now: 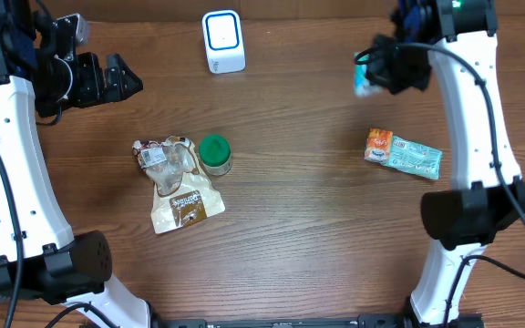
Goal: Scan the item barcode
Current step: 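Carry the Kleenex pack right and drop it by the other packets, then move the right gripper left toward the green-lidded jar, then lower the right gripper over the green lid and grasp the jar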
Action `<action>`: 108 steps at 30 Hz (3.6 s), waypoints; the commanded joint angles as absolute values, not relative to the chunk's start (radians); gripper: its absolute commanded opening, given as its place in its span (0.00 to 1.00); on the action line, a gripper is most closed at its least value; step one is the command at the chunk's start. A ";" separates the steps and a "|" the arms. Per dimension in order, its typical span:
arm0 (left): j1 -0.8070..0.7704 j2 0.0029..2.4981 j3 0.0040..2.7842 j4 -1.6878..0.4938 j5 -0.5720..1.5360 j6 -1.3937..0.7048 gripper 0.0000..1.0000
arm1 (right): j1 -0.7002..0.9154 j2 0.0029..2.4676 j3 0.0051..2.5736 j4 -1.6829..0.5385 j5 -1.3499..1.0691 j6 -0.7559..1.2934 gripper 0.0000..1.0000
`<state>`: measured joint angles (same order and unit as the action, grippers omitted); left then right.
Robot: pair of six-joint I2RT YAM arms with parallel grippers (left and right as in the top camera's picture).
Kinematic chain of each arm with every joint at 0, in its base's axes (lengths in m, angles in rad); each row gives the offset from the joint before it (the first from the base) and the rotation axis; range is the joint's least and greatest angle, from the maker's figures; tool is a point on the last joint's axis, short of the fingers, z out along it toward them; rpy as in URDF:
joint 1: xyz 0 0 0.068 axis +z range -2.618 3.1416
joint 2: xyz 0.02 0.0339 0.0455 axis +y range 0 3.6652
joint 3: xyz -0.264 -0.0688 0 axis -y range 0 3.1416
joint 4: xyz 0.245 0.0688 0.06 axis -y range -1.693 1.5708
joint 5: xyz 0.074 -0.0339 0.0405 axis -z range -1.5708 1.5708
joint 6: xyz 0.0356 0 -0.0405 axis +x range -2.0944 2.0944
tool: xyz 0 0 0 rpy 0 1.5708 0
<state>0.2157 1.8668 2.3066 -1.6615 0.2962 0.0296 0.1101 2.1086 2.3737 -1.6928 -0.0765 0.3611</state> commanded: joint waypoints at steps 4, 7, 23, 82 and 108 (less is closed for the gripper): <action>0.209 1.858 2.323 -1.663 0.304 0.046 1.00 | -0.025 2.111 2.098 -1.694 -0.113 0.388 0.04; 0.209 1.858 2.323 -1.663 0.304 0.046 1.00 | -0.094 2.111 1.941 -1.642 -0.107 0.379 0.04; 0.209 1.858 2.323 -1.663 0.304 0.046 0.99 | -0.140 2.111 1.784 -1.438 -0.107 0.332 0.60; 0.209 1.858 2.323 -1.663 0.304 0.046 1.00 | 0.791 2.365 2.310 -1.214 0.037 0.158 0.95; 0.209 1.858 2.323 -1.663 0.304 0.046 1.00 | 0.808 2.387 2.165 -1.116 0.057 -0.053 0.70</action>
